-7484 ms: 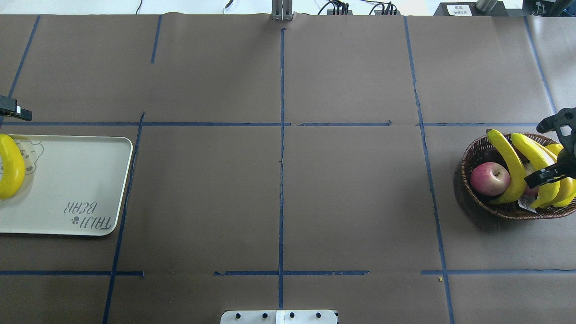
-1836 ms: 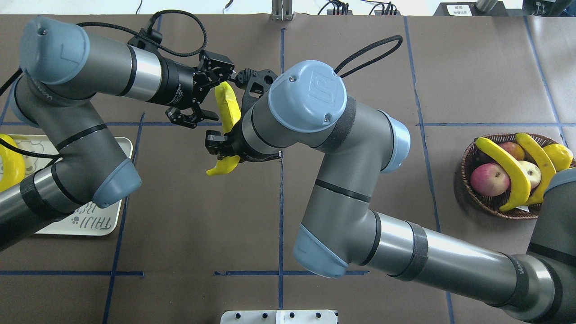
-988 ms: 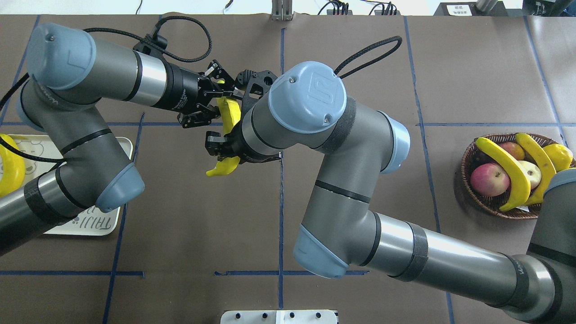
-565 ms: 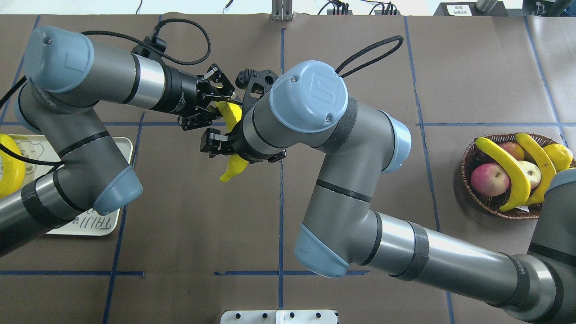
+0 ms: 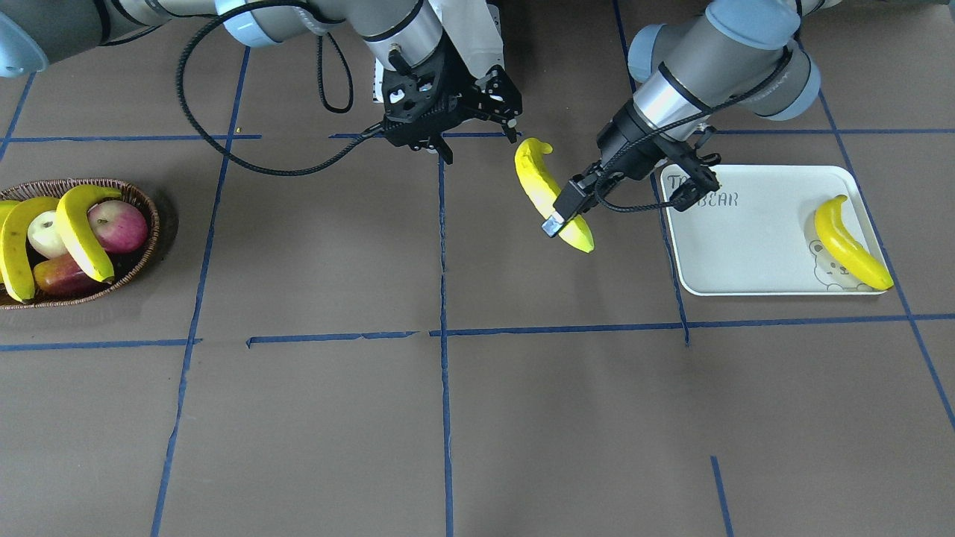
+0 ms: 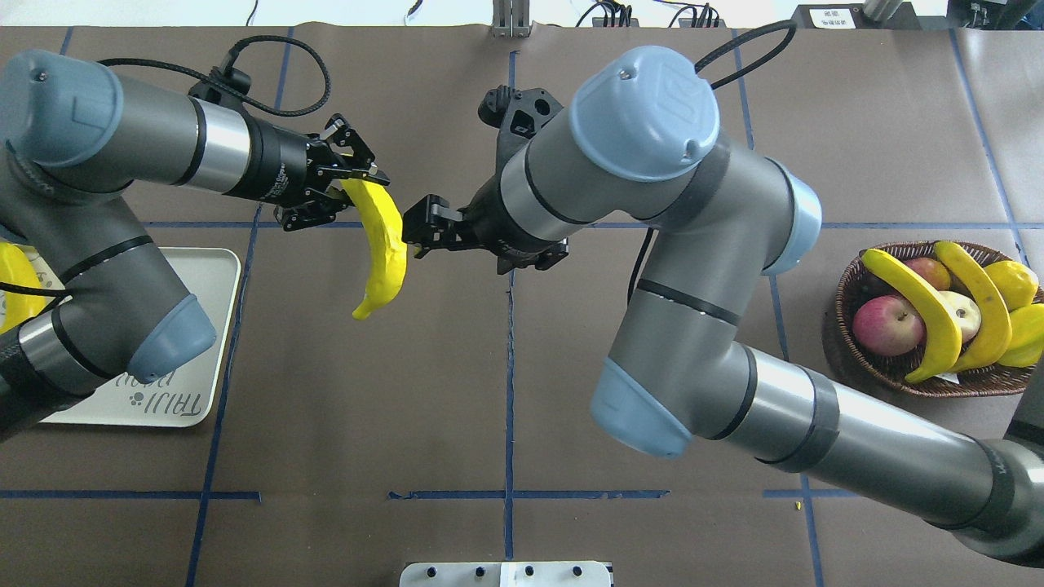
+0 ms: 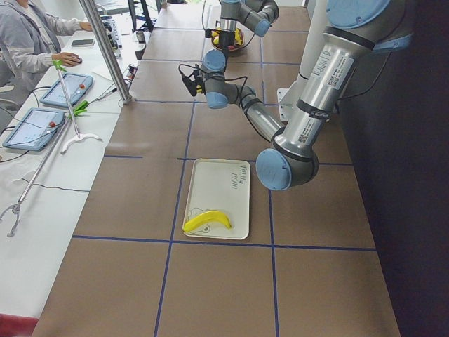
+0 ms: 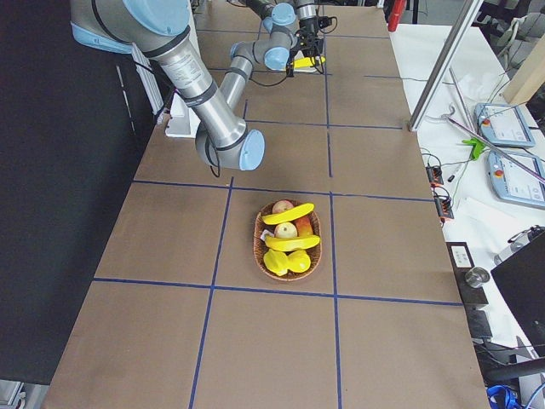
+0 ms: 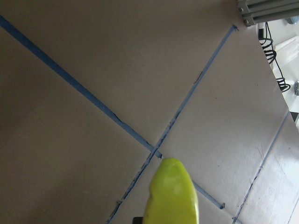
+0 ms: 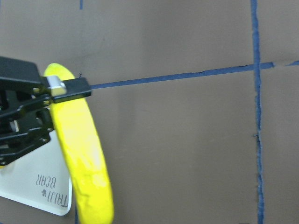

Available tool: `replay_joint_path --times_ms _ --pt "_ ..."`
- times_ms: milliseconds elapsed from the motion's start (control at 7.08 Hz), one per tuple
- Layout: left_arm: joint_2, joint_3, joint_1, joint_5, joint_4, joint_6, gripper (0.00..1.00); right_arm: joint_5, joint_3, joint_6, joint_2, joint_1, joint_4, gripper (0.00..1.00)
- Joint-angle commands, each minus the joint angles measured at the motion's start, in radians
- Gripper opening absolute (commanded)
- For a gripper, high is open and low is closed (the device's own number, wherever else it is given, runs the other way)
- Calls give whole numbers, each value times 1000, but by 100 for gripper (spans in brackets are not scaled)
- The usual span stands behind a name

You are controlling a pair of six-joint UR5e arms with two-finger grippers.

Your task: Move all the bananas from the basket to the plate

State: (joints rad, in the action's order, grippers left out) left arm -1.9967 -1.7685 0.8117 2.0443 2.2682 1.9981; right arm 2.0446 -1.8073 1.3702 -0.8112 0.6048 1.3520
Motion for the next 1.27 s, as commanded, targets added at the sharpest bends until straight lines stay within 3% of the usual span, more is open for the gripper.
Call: replay_joint_path --times_ms 0,141,424,706,988,1130 --pt "103 -2 82 0 2 -30 0 105 -41 -60 -101 93 2 100" --pt "175 -12 121 4 2 -30 0 108 -35 -121 -138 111 28 100" --pt "301 6 185 14 4 -38 0 109 -44 -305 -163 168 210 100" --pt "430 30 211 13 -6 -303 0 111 -56 -458 -216 223 275 100" --pt "434 157 231 19 13 -398 0 121 -127 -645 -357 297 304 100" --pt "434 223 242 19 58 -442 0 168 -135 -751 -368 349 378 100"
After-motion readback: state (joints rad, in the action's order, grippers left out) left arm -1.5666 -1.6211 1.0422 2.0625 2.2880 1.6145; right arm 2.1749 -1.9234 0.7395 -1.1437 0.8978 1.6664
